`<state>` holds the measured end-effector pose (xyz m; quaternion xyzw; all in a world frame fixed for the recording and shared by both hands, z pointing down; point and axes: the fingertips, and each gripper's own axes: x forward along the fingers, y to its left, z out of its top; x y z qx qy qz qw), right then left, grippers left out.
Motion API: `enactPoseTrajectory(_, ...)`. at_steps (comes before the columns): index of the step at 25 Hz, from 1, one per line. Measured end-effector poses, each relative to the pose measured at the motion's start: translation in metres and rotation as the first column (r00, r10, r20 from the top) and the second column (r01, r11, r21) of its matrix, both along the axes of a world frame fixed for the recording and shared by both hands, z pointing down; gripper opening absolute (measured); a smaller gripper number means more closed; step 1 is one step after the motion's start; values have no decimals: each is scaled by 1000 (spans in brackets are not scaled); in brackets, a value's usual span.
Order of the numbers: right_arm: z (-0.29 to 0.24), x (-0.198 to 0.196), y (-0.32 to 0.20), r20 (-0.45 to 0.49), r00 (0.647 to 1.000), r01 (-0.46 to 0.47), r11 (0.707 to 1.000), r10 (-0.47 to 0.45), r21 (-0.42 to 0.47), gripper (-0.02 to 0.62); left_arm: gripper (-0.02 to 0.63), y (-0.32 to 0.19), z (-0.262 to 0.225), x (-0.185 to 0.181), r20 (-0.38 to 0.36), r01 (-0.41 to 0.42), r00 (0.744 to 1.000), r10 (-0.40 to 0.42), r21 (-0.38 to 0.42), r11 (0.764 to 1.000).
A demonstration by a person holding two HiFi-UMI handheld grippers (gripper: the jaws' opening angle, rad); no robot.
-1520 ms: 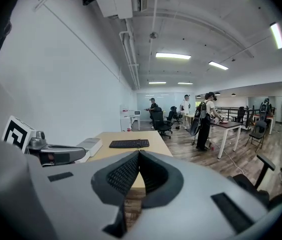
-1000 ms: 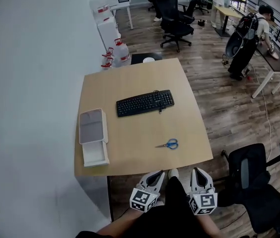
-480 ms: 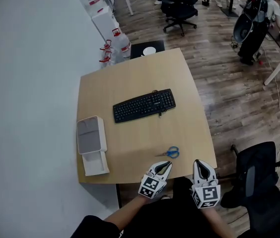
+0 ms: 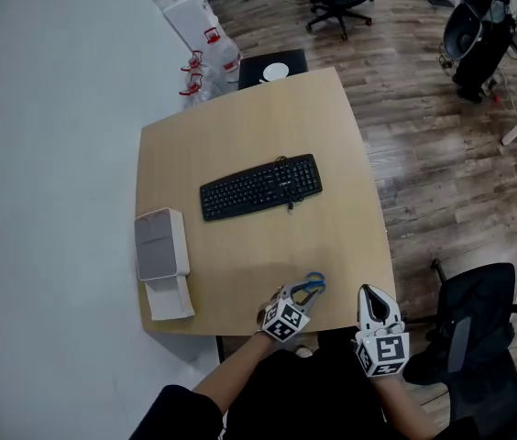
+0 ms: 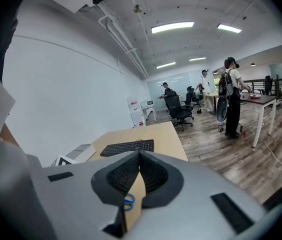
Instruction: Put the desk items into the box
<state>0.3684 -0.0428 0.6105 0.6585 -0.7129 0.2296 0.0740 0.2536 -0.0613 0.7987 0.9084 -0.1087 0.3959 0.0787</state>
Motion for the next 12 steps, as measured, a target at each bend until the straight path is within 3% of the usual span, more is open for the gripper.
enactPoseTrajectory(6, 18, 10, -12, 15, 999, 30, 999, -30, -36, 60, 87, -1, 49, 7, 167, -162, 973, 161, -7, 987)
enactPoseTrajectory(12, 26, 18, -23, 32, 999, 37, 997, -35, -66, 60, 106, 4, 78, 9, 258, -202, 940, 222, -104, 974)
